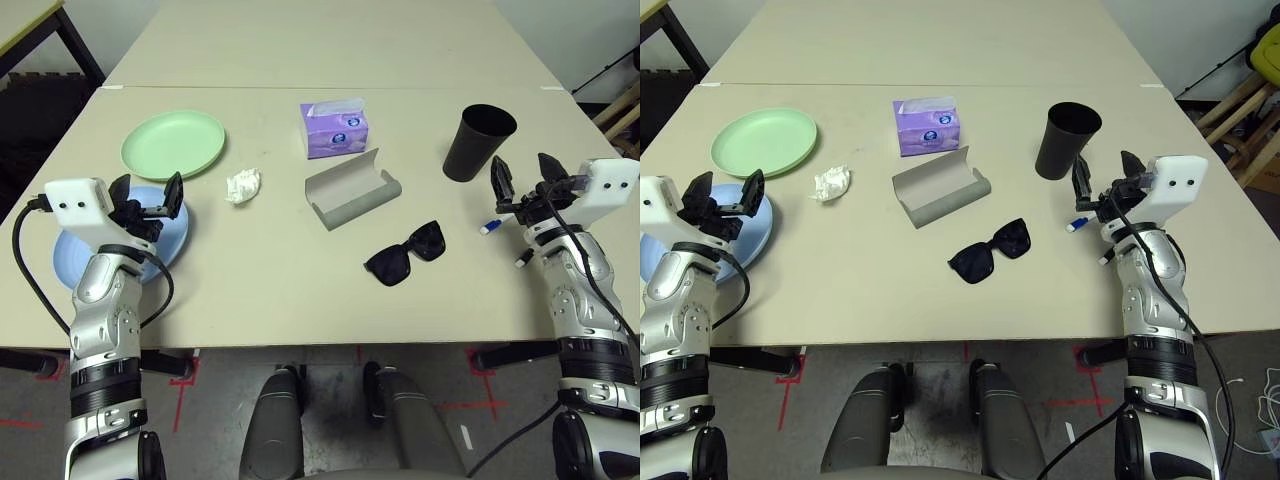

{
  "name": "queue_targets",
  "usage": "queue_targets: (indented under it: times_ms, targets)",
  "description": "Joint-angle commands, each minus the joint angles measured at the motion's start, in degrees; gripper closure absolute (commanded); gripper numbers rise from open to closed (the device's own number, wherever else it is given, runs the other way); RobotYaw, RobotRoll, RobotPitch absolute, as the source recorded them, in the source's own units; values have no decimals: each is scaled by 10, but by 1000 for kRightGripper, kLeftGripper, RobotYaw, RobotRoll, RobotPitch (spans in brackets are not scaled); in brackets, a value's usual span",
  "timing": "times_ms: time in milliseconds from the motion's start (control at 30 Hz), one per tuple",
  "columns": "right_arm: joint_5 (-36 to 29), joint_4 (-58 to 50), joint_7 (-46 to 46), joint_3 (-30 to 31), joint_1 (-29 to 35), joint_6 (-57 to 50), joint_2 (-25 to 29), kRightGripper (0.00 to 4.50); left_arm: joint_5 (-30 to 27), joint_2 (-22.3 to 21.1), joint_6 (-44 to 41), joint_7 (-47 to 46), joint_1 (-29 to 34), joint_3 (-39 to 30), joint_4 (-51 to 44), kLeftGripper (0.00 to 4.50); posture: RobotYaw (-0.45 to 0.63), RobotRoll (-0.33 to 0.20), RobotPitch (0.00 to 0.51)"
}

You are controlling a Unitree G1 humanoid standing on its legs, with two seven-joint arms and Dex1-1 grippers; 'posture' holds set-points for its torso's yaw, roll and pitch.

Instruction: Organize and tidy the items on the table.

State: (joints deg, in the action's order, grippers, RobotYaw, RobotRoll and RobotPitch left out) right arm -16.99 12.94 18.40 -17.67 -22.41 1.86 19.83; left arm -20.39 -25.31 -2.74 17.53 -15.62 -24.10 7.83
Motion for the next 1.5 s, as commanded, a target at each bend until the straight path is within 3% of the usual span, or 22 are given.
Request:
queue_targets:
  times_ms: [33,400,800,1500]
  targets:
    - [-8,13,18,5,-12,-8,5,0,2,-3,4,-1,11,-6,4,19,132,0,160]
    - [-41,23,170,51,-29,-21,23,0,-3,-5,-3,-4,33,-13,-21,19,161,0,168]
    - [-72,44,401,110,-46,-27,73,0,-4,-8,-18,-6,34,-11,-38,19,173,0,180]
    - [-69,-2,441,141,-52,-62,73,0,-6,-2,-30,-9,42,-14,-56,19,127,0,192]
